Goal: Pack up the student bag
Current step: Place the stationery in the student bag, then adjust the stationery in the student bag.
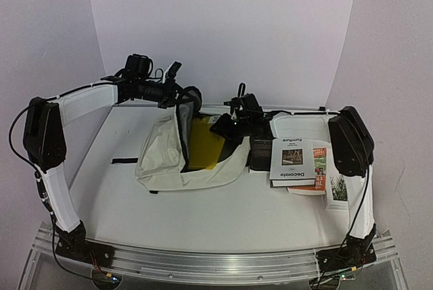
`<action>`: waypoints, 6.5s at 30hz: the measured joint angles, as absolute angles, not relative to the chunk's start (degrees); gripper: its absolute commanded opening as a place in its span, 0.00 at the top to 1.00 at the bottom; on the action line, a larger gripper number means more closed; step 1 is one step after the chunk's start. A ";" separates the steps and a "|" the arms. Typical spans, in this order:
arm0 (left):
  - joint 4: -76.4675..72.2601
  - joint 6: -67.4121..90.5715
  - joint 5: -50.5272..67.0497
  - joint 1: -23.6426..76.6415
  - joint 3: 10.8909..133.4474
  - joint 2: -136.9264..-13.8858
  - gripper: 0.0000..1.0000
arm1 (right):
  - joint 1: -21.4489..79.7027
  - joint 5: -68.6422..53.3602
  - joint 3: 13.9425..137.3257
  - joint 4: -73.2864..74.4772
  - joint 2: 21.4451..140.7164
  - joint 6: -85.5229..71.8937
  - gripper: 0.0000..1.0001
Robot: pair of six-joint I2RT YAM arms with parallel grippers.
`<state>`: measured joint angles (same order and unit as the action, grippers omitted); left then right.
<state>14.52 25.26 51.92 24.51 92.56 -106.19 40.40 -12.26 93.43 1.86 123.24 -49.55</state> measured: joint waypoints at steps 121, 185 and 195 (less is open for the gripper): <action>22.12 19.66 18.30 14.77 79.57 -93.95 1.00 | 38.59 -1.81 74.84 17.06 96.28 -36.89 1.00; 27.43 18.59 27.00 37.03 98.10 -117.77 0.21 | 35.92 -12.93 77.67 16.78 101.43 -26.37 1.00; 32.94 15.95 27.03 41.50 106.54 -124.66 0.15 | 35.92 -12.93 77.67 16.78 101.43 -26.37 1.00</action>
<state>32.94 15.95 27.03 41.50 106.54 -124.66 35.92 -12.93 77.67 16.78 101.43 -26.37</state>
